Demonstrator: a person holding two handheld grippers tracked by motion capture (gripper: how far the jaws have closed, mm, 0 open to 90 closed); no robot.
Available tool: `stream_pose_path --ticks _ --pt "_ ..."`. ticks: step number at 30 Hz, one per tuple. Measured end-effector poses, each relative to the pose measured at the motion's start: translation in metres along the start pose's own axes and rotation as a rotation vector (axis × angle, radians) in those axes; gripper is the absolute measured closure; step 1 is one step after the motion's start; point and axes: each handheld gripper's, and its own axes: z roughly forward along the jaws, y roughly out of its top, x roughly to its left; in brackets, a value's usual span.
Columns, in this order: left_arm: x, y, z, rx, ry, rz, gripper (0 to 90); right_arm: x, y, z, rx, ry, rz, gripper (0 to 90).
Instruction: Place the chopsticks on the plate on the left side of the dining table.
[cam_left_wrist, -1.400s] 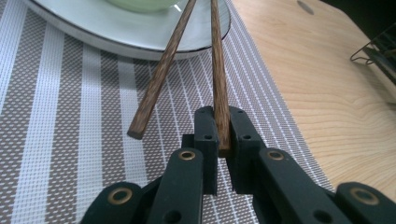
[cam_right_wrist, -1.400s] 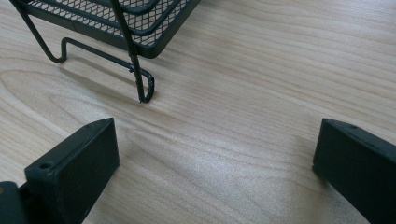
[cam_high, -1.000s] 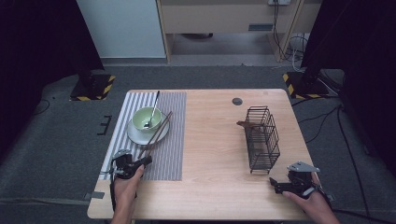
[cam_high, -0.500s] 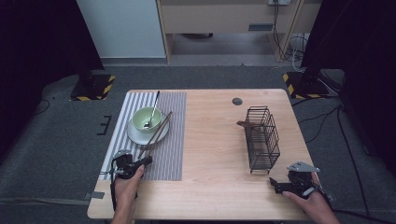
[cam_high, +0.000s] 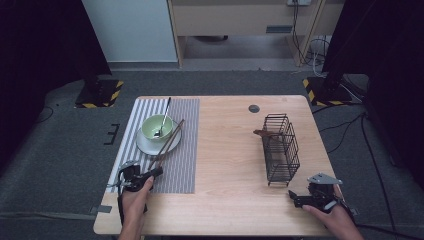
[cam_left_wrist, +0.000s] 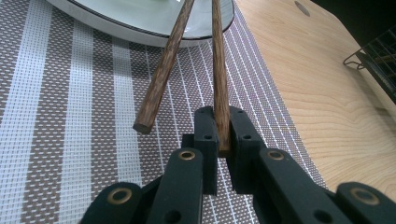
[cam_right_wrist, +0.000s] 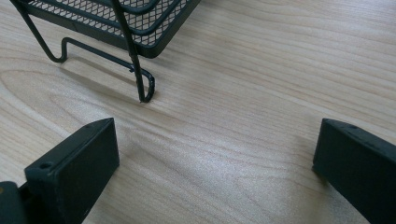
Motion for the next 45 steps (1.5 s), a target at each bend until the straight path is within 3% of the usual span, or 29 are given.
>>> stream_pose_path --ticks 16,45 --pt "0.0004 0.0005 0.0029 0.007 -0.009 0.0 83.5 -0.0001 -0.0001 0.0001 -0.001 -0.001 -0.002 0.4" --pt "0.0033 -0.0023 0.0073 0.012 -0.01 -0.066 81.5 -0.0001 0.0 -0.0001 0.001 0.0 -0.001 0.4"
